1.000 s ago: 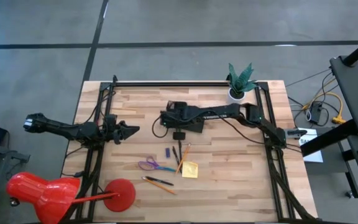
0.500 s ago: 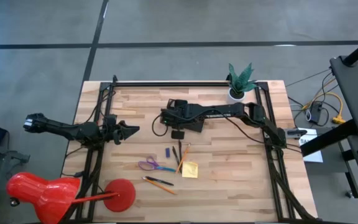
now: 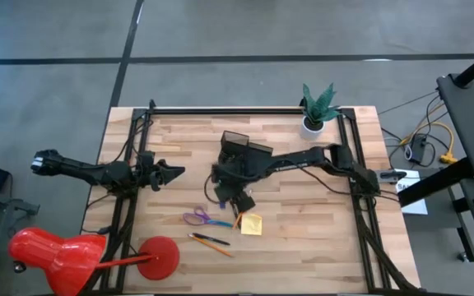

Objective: Pick and place office supplies into organizer
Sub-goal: Put the blue eraser into the desk organizer

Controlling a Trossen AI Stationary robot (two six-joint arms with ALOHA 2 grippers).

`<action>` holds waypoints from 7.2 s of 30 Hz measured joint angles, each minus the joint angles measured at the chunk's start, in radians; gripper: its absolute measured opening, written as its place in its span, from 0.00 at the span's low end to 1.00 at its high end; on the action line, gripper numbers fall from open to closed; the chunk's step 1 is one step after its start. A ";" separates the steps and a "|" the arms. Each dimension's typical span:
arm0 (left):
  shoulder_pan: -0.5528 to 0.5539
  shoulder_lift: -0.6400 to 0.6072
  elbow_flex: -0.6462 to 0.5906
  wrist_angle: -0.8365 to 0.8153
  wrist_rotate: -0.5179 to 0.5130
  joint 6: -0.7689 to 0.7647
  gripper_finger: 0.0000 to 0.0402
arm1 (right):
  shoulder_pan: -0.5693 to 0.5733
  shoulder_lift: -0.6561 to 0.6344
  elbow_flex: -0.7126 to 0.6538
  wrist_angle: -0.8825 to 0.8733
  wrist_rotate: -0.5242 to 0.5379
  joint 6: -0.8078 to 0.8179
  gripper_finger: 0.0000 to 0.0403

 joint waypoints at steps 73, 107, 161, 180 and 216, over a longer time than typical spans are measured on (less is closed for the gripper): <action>0.000 0.004 0.000 0.008 0.054 0.016 0.16 | 0.054 0.134 -0.018 0.328 0.239 1.053 0.38; 0.000 0.004 0.000 0.000 0.164 0.018 0.16 | 0.121 -0.027 -0.012 -0.054 0.681 1.268 0.40; 0.000 0.009 0.000 -0.094 0.177 -0.065 0.16 | 0.036 -0.026 -0.031 -0.246 0.282 2.037 0.25; 0.000 -0.025 0.005 -0.094 0.188 -0.065 0.16 | 0.053 0.290 0.454 -0.613 0.346 2.043 0.40; 0.000 -0.036 0.006 -0.096 0.241 -0.063 0.16 | 0.069 0.325 0.432 -0.512 0.347 1.982 0.42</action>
